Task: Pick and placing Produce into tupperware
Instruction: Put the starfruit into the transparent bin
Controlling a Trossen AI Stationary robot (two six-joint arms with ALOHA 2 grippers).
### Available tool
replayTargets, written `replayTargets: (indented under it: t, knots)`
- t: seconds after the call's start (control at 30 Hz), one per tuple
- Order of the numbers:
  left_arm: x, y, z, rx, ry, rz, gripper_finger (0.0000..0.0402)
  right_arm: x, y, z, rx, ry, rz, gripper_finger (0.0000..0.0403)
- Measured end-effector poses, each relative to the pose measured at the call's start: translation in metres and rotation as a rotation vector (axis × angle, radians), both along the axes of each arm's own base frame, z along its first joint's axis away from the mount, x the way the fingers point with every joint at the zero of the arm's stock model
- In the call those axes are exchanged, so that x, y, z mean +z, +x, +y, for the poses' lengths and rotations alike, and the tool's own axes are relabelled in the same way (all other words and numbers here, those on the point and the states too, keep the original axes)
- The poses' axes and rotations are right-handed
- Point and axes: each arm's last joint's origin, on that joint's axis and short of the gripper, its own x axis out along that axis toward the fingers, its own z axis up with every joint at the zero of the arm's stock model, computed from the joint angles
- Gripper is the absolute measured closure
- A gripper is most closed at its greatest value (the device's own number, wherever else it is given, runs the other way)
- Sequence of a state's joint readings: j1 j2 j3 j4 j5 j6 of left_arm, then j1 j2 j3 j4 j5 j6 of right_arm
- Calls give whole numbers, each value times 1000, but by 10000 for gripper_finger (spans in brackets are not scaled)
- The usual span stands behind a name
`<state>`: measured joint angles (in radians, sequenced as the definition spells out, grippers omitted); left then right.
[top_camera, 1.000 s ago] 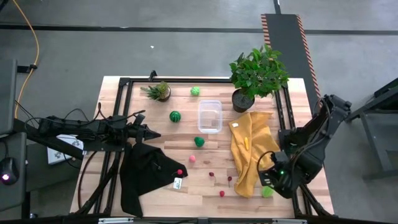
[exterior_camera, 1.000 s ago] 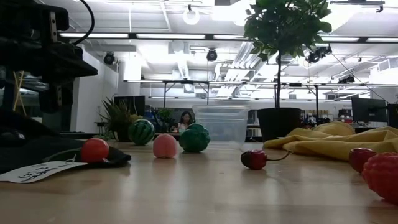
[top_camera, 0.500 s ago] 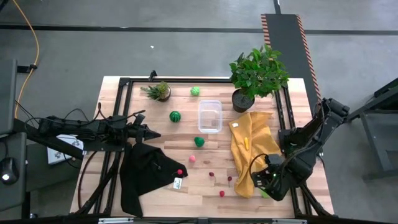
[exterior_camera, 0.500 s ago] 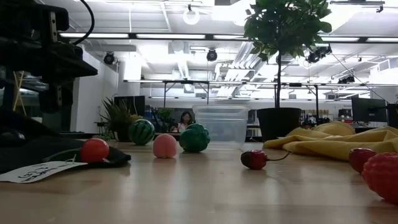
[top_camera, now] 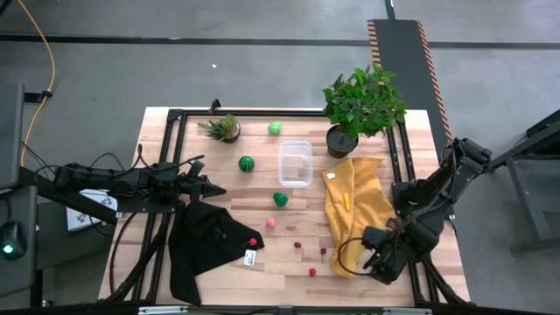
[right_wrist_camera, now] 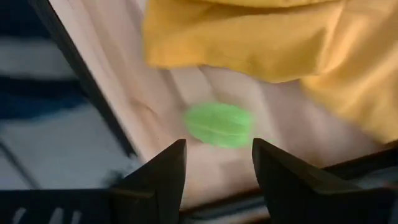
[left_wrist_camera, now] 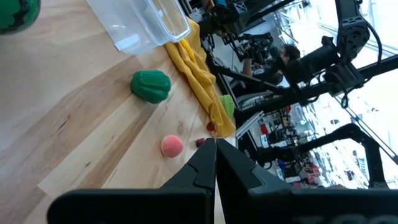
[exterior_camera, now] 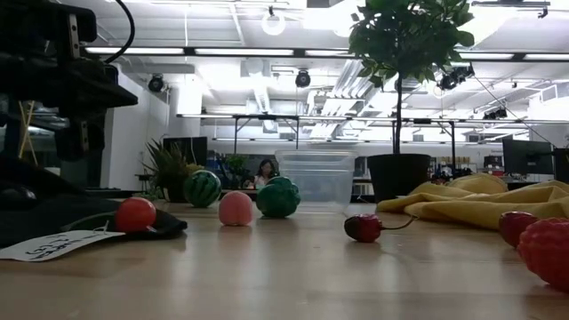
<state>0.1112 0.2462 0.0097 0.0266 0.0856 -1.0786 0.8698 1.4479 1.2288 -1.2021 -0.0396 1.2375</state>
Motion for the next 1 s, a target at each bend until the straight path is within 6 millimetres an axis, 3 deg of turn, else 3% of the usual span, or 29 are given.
replayTargets:
  t: [0.27,0.6,0.83,1.0]
  knots:
    - [0,0,0,5,1,1,401,-1,-5,-7,443,-88,3,227]
    - [0,0,0,7,1,2,401,1,3,5,979,-29,-190,209]
    - [0,0,0,6,1,2,401,0,6,10,1070,-19,-240,154]
    - [0,0,0,7,1,3,401,-17,6,33,1191,-2,-236,130]
